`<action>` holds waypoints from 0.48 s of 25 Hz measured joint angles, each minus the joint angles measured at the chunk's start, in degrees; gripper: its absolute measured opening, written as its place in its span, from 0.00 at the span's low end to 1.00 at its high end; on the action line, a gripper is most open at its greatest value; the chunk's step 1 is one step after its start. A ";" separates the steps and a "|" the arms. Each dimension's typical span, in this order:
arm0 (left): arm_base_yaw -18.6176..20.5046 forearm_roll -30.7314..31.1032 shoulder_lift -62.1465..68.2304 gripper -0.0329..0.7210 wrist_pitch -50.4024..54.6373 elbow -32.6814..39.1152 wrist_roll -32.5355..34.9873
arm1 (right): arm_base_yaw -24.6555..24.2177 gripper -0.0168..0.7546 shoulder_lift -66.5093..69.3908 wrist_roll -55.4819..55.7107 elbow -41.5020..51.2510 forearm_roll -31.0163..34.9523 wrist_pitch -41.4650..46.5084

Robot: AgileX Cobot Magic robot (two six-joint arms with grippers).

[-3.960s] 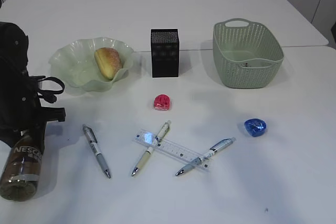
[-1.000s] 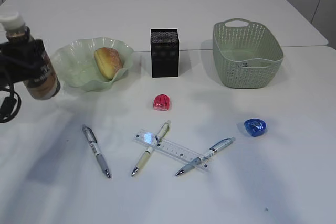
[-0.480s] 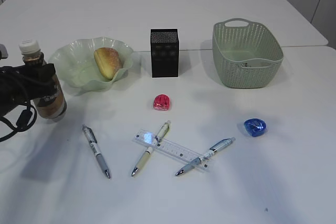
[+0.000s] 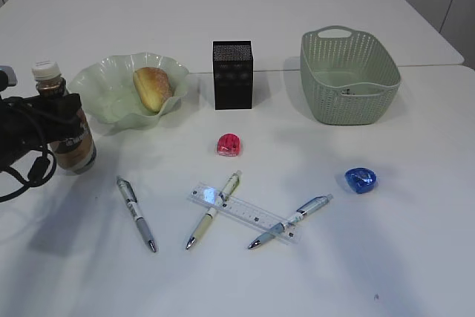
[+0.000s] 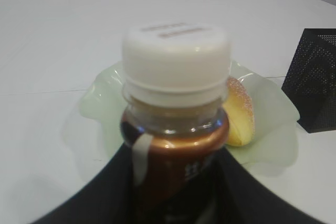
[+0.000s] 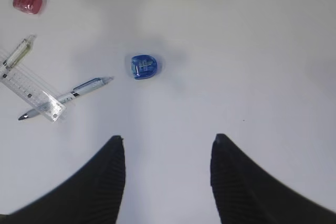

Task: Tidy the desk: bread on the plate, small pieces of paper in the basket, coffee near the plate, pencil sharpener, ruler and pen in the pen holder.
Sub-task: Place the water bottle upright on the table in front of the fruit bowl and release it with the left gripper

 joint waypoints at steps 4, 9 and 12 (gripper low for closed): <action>0.00 0.00 0.00 0.36 0.00 0.00 0.00 | 0.00 0.57 0.00 0.00 0.00 -0.32 0.00; 0.00 0.10 0.00 0.36 0.00 0.00 0.01 | 0.00 0.57 0.00 0.00 0.00 -0.97 0.00; 0.00 0.10 0.82 0.36 -0.12 -0.10 0.23 | 0.00 0.57 0.00 0.00 0.00 -1.18 0.00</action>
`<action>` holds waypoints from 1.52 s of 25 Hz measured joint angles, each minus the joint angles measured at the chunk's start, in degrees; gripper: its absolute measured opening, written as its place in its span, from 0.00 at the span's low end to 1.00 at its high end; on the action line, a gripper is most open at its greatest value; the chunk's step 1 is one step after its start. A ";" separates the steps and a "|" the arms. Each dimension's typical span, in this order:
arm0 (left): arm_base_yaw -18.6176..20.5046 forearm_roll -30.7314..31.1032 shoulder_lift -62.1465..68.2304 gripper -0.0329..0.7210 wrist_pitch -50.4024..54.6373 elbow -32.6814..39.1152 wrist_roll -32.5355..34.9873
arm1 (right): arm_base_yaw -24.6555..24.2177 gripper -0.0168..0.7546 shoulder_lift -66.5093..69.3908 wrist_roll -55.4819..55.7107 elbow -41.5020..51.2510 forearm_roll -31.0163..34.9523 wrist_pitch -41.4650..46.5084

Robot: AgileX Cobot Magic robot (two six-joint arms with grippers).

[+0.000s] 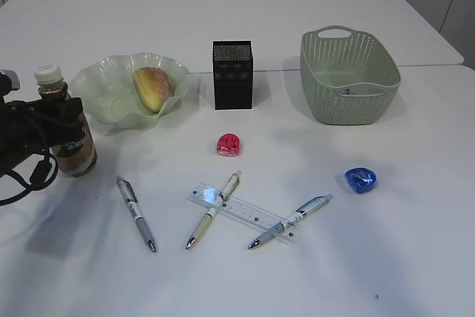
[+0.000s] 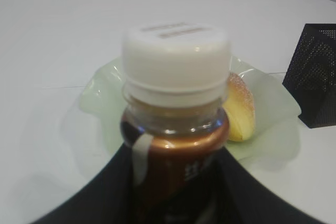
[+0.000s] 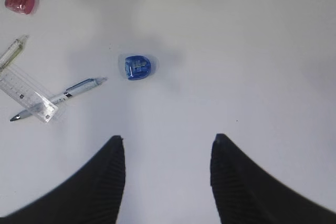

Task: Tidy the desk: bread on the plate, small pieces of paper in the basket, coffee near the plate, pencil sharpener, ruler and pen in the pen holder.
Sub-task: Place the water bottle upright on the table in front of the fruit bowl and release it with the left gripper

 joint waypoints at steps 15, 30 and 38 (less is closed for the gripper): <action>0.00 1.77 1.42 0.39 -0.69 0.00 0.07 | 0.00 0.57 0.00 0.00 0.00 0.00 0.00; 0.00 6.23 1.46 0.63 -1.81 -0.12 0.12 | 0.00 0.57 0.00 0.00 0.00 0.00 0.00; 0.00 7.58 1.46 0.74 -2.75 -0.24 0.12 | 0.00 0.57 0.00 0.00 0.00 0.00 0.00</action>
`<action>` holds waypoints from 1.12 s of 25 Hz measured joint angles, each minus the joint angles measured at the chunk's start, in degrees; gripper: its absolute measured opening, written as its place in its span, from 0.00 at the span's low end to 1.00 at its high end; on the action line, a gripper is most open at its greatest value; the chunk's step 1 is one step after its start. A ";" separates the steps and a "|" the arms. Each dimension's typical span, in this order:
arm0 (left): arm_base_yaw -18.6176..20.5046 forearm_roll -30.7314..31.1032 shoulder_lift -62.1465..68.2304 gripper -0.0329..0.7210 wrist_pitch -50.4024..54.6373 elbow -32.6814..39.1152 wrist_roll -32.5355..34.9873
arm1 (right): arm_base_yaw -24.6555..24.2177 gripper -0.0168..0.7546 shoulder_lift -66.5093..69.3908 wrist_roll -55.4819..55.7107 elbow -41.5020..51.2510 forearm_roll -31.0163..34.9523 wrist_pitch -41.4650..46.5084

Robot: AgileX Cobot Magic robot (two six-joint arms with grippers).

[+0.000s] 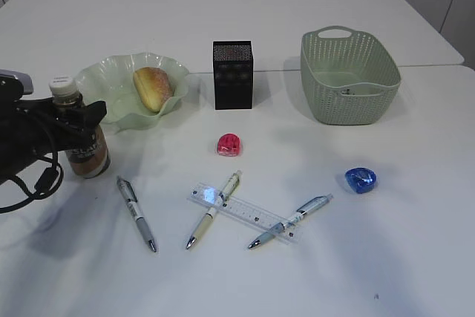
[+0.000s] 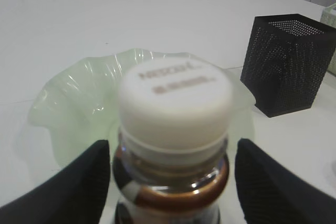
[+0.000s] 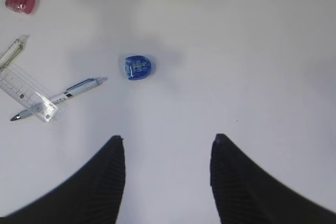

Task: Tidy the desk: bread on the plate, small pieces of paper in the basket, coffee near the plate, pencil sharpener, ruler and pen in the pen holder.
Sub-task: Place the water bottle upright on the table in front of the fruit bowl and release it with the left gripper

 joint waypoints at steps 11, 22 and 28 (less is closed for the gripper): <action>0.00 0.23 -5.15 0.74 1.34 0.00 2.86 | 0.00 0.57 0.00 0.00 0.00 0.00 0.00; 0.00 0.35 -13.91 0.73 8.55 0.11 3.12 | 0.00 0.57 0.00 -0.10 0.00 0.00 0.00; 0.00 0.35 -20.01 0.73 15.67 0.11 3.47 | 0.00 0.57 0.00 -0.10 0.00 0.00 0.00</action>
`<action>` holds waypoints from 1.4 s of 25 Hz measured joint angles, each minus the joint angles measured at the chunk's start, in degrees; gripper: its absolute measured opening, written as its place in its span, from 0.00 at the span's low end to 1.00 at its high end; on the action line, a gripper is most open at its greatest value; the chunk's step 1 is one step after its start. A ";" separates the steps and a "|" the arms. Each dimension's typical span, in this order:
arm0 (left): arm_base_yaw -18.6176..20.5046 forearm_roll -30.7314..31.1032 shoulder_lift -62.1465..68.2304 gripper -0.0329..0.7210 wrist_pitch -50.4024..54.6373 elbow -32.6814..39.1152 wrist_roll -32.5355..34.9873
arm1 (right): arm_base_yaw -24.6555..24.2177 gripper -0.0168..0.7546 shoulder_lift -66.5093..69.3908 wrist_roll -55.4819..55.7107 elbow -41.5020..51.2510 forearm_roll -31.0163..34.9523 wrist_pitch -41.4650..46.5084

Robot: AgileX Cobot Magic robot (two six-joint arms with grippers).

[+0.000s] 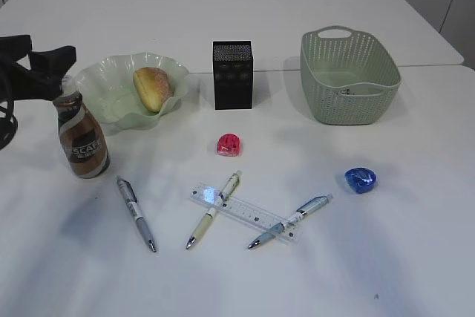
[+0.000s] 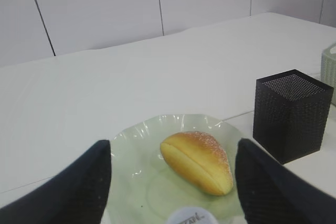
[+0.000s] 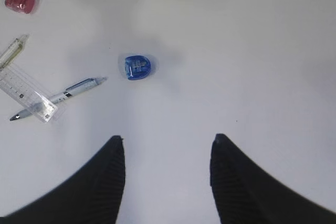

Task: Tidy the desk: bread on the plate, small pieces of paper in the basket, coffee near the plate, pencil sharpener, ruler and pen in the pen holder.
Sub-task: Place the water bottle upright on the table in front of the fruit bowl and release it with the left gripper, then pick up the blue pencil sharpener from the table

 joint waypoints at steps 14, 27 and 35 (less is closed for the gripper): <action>0.00 -3.97 -28.37 0.73 45.39 -6.05 -3.39 | 0.00 0.57 0.00 -0.08 0.00 -0.13 0.00; 0.00 -5.48 -36.81 0.63 107.68 -31.57 -3.90 | 0.00 0.57 -1.61 -4.29 0.00 7.81 0.00; -0.29 -13.59 -37.91 0.62 121.26 -33.65 3.91 | 0.00 0.57 -2.44 -4.29 0.00 8.19 0.00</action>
